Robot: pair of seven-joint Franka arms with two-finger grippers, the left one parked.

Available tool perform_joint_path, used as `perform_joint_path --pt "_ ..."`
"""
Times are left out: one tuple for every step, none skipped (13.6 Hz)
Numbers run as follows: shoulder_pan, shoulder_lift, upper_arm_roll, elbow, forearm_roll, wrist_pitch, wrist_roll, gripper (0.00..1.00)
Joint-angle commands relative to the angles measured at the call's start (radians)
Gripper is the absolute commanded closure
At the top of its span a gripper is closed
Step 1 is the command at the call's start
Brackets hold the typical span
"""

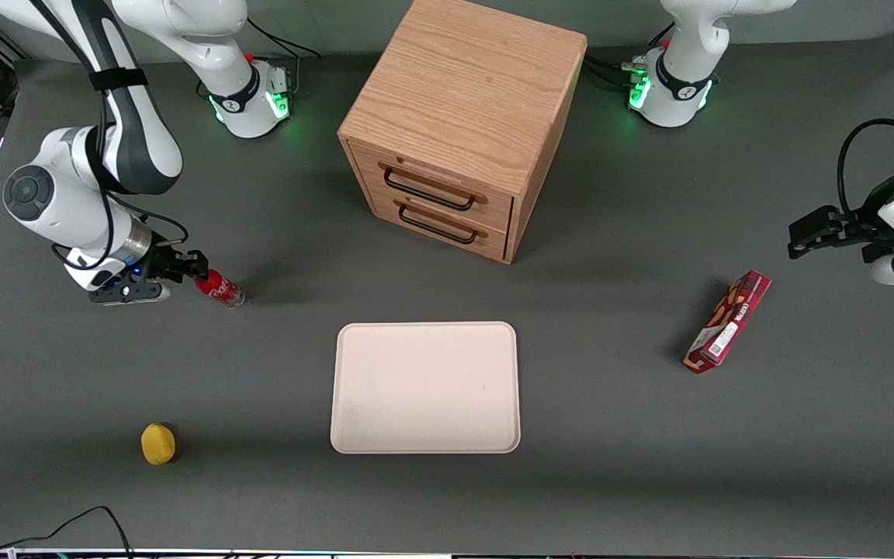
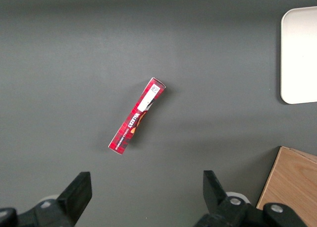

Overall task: Place coke bottle on tray
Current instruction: 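Close the right gripper around the bottle's neck and cap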

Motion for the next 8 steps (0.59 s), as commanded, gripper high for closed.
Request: perform_joint_path --pt "-0.006 -0.033 0.009 -0.026 0.024 0.015 -0.032 0.63" --pt "-0.007 -0.033 0.012 -0.026 0.024 0.013 -0.030 0.67" --pt "-0.006 -0.033 0.012 -0.026 0.024 0.015 -0.030 0.67" --pt "-0.006 -0.033 0.012 -0.026 0.026 0.015 -0.030 0.70" --pt "-0.006 -0.033 0.014 -0.026 0.030 0.015 -0.030 0.78" --pt "-0.006 -0.031 0.015 -0.024 0.031 0.015 -0.030 0.86" --pt "-0.006 -0.028 0.018 -0.024 0.031 0.015 -0.030 0.98" --pt "-0.001 -0.027 0.020 -0.018 0.031 0.013 -0.022 1.00"
